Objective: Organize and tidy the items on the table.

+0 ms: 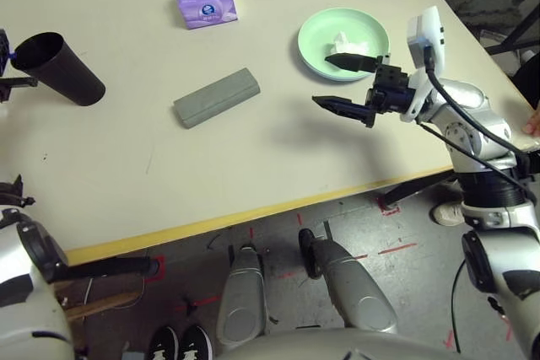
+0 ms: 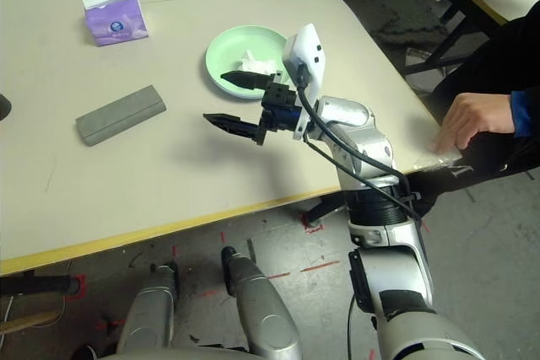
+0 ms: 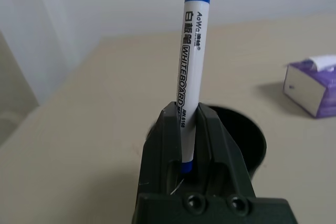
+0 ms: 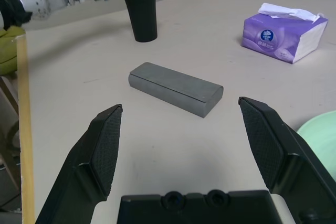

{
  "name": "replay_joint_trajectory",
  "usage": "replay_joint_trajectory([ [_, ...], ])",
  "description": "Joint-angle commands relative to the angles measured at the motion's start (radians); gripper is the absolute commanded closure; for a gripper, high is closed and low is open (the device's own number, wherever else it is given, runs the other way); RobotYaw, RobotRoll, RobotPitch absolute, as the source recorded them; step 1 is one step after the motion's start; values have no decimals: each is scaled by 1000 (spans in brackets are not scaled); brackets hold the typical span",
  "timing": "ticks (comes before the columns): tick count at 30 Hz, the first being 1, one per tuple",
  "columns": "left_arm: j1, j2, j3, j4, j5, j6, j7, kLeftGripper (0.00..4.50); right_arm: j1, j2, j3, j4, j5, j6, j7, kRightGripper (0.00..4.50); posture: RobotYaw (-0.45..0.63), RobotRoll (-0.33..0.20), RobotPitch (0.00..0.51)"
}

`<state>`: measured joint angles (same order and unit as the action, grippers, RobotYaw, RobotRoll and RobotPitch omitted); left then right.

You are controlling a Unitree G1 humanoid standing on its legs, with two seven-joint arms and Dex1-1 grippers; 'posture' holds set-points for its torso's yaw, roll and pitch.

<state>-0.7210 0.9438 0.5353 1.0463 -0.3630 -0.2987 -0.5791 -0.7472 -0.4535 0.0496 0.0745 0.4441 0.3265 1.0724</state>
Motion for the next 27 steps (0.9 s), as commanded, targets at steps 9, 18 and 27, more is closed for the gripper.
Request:
replay_joint_trajectory([
  [9, 24, -28, 15, -3, -27, -10, -4, 4220, -6, -18, -11, -51, 27, 28, 2, 0, -145, 0, 315],
  [18, 16, -27, 13, -16, -34, -3, -10, 1444, -19, -13, -9, -41, 25, 22, 2, 0, -142, 0, 316],
  [27, 19, -24, 17, -52, -64, 21, -57, 24, -24, -9, -8, -29, 23, 17, 3, 0, -137, 0, 316],
])
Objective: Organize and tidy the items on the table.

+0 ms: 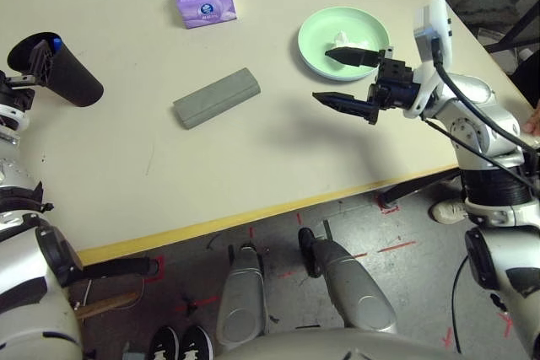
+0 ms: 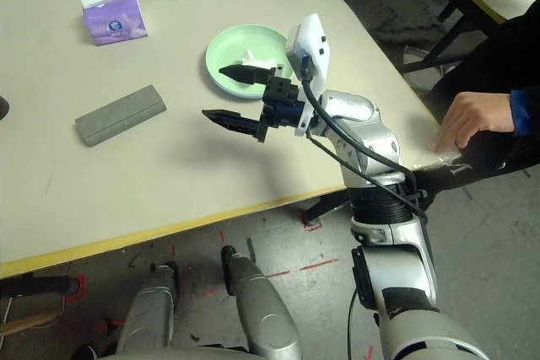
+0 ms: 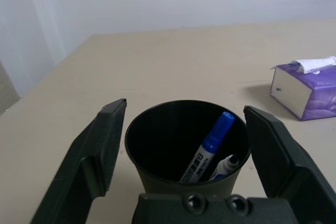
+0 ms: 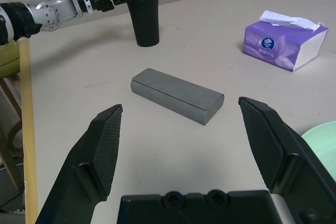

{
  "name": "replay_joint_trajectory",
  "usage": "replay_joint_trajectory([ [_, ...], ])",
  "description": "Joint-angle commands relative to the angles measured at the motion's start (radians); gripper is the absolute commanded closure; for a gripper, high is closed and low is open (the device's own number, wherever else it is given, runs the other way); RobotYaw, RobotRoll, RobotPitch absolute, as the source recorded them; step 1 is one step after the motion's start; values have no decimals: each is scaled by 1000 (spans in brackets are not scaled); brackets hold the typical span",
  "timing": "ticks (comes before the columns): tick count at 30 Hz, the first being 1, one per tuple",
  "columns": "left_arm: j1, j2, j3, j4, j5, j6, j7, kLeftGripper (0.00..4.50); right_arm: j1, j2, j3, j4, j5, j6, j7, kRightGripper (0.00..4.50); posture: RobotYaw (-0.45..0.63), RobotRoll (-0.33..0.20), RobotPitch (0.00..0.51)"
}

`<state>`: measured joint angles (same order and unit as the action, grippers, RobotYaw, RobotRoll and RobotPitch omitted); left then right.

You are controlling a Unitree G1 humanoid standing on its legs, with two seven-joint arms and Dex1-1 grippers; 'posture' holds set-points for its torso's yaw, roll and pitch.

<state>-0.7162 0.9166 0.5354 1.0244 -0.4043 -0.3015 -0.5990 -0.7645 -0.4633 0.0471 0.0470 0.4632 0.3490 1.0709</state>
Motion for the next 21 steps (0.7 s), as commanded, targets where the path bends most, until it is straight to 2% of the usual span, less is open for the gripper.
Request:
replay_joint_trajectory([
  [1, 16, 3, 18, -40, -28, 30, -49, 24, -7, 1, -5, 1, 3, -6, 5, 0, -137, 0, 316],
  [4, 45, 12, 33, -123, -89, 100, -160, 24, -5, 0, -5, 6, 4, -8, 10, 0, -134, 0, 316],
  [9, 148, 22, 93, -332, -241, 312, -330, 24, 2, 0, -5, 13, 5, -11, 21, 0, -120, 0, 318],
  [12, 192, 35, 207, -441, -340, 418, -280, 24, -7, 11, -26, 27, 6, -17, -7, 0, -107, 0, 320],
  [15, 197, 60, 311, -472, -377, 442, -190, 24, -52, 20, -76, 85, -23, -49, -97, 0, -97, 0, 320],
  [18, 226, 86, 376, -472, -372, 444, -133, 24, -87, -4, -139, 175, -61, -92, -196, 0, -89, 0, 321],
  [21, 290, 107, 423, -448, -333, 409, -92, 24, -60, -60, -195, 232, -110, -105, -293, 0, -88, 0, 326],
])
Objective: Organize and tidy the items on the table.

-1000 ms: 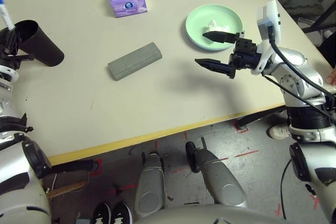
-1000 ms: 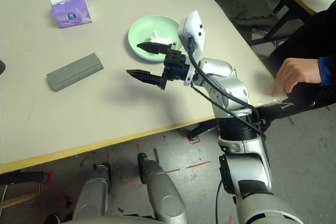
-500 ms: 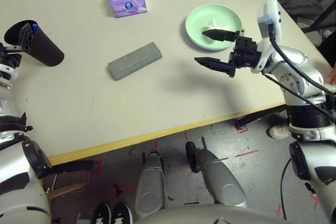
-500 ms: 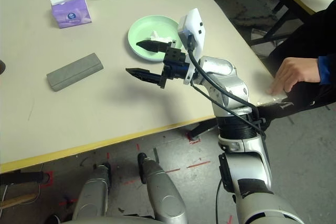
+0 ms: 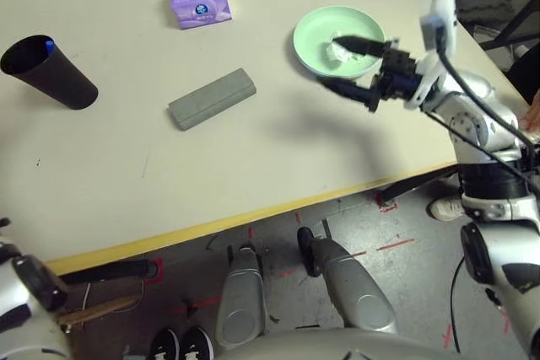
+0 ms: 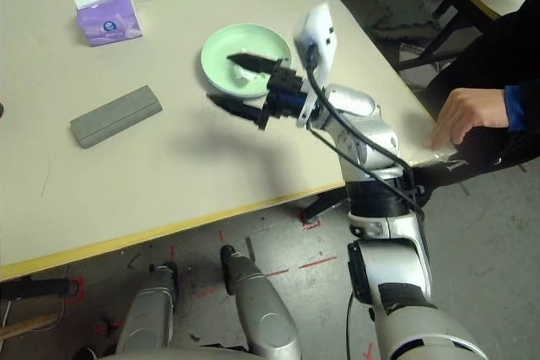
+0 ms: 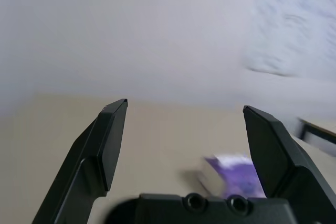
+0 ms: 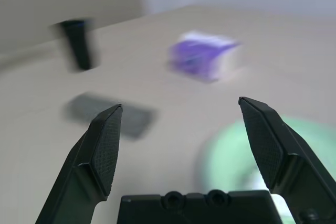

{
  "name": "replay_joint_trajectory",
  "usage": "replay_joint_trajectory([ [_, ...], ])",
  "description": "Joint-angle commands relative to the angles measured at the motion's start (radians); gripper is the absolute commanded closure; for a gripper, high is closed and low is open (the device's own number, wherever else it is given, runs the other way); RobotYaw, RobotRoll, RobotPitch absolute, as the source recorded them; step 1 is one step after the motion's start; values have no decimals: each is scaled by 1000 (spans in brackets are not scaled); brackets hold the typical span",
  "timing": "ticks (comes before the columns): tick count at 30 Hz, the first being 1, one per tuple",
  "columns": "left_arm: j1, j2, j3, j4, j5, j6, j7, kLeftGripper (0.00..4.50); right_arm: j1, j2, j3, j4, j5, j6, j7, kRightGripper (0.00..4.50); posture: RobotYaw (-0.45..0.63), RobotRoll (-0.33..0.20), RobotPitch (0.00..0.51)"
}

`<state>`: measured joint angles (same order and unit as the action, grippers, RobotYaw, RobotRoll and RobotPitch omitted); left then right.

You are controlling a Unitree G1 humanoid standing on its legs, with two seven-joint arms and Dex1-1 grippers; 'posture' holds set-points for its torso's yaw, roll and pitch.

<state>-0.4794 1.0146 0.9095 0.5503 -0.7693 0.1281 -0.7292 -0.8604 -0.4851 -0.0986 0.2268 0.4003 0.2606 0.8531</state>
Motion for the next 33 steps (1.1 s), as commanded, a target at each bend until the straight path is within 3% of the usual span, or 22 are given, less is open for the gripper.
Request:
replay_joint_trajectory([
  [1, 78, 5, 61, 25, 41, -32, 48, 24, 66, -60, -60, 63, -70, -28, -104, 0, -87, 0, 330],
  [9, 195, -72, 80, -9, 65, -94, 100, 24, 264, -77, -120, 59, -159, -80, -311, 0, -101, 0, 339],
  [16, 256, -141, 54, -27, 97, -131, 138, 24, 316, -40, -168, 34, -169, -100, -456, 0, -103, 0, 335],
  [25, 384, -212, -63, -57, 200, -130, 154, 24, 349, 5, -175, -14, -174, -116, -526, 0, -106, 0, 332],
  [28, 427, -207, -113, -43, 256, -151, 138, 24, 359, 12, -172, -25, -172, -122, -533, 0, -103, 0, 333],
  [33, 414, -185, -130, -13, 268, -168, 115, 24, 361, 14, -167, -23, -174, -126, -535, 0, -101, 0, 336],
])
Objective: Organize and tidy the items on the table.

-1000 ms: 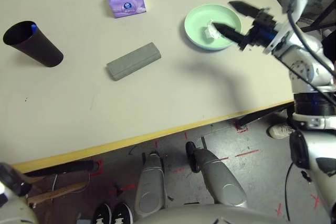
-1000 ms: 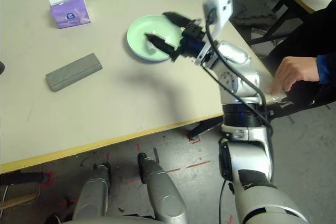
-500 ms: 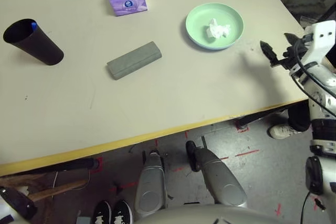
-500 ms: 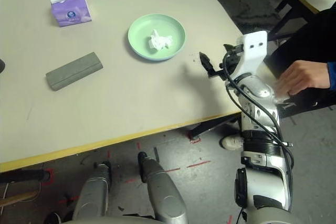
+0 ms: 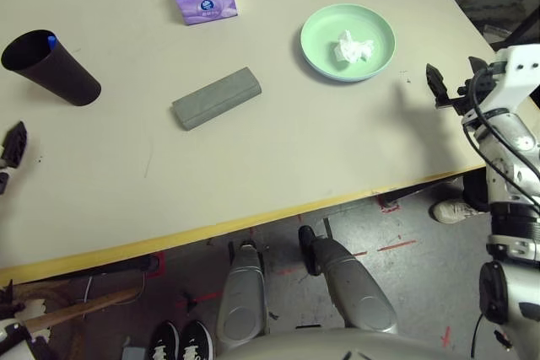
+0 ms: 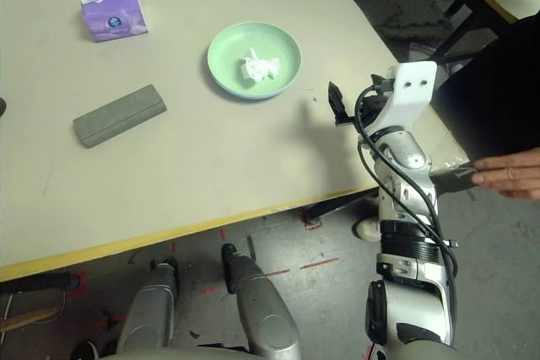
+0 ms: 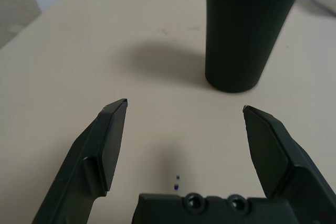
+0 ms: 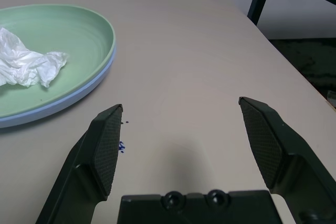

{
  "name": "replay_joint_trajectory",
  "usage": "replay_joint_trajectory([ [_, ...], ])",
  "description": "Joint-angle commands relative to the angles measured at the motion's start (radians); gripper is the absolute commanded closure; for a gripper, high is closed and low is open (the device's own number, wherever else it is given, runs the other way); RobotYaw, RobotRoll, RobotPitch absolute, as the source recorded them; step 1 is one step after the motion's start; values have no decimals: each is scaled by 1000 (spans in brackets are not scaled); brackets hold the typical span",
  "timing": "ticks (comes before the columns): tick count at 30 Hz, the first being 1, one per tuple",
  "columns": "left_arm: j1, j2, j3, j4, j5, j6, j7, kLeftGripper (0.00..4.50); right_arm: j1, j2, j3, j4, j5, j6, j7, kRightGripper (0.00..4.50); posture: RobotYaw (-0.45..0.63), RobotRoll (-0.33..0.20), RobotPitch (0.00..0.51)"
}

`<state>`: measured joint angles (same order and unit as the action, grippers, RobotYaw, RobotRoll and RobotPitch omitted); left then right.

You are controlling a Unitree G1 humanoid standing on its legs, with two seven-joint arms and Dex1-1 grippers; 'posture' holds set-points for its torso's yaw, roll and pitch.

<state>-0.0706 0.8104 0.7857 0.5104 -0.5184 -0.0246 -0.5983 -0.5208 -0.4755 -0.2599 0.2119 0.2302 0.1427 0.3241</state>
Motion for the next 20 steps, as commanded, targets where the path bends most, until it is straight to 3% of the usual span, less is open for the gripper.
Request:
replay_joint_trajectory([
  [1, -2, 26, -10, 34, 19, -17, -21, 24, 22, 7, -4, -10, -5, -8, -8, 0, -101, 0, 338],
  [9, -73, 91, -34, 82, 25, -5, -58, 24, 38, 34, 14, -84, -10, 17, -31, 0, -70, 0, 370],
  [20, -19, 124, 31, -27, -4, 42, -58, 24, 72, 59, 12, -123, -8, 22, -39, 0, -41, 0, 373],
])
